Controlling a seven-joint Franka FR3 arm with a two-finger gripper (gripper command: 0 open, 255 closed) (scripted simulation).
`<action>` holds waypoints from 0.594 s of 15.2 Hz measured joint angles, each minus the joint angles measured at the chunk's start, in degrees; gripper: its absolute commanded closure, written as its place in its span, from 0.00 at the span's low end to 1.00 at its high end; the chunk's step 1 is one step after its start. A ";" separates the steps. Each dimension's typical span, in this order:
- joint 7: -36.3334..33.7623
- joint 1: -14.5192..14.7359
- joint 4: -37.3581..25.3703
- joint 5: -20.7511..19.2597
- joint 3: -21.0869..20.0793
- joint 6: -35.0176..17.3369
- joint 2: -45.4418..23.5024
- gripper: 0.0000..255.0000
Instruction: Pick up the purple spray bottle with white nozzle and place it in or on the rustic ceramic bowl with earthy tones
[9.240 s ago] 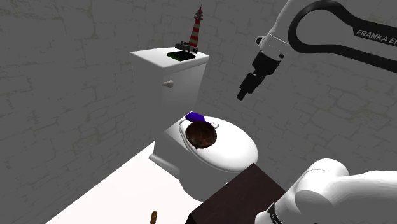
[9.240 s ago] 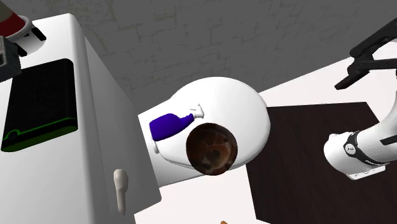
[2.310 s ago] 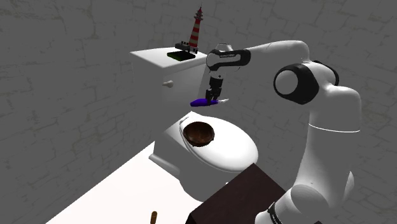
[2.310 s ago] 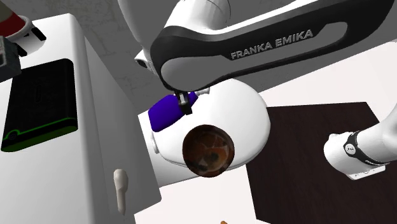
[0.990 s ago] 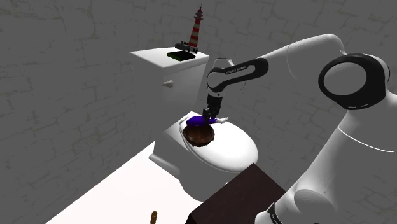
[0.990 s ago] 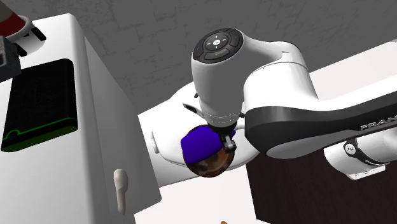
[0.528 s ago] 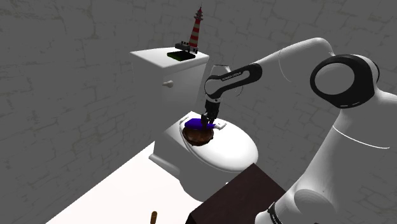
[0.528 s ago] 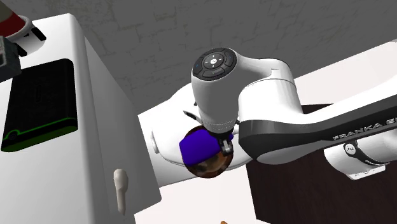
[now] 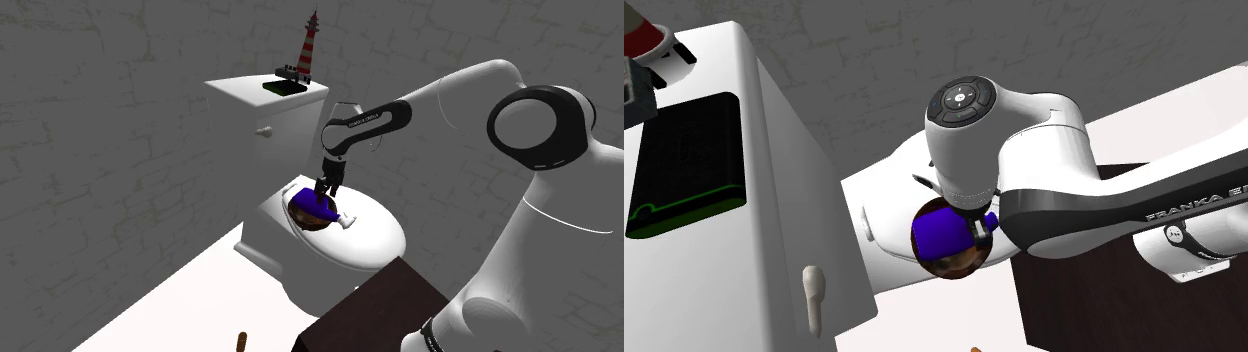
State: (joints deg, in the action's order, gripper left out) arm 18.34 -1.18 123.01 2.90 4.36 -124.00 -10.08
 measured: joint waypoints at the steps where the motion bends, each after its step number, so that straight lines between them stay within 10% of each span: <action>1: 0.00 0.00 0.00 0.00 0.00 0.00 0.00 0.00; 9: -0.21 -0.08 -3.83 -0.41 0.17 6.26 2.53 0.00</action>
State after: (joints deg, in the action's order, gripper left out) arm 18.14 -1.26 119.18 2.48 4.53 -117.74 -7.55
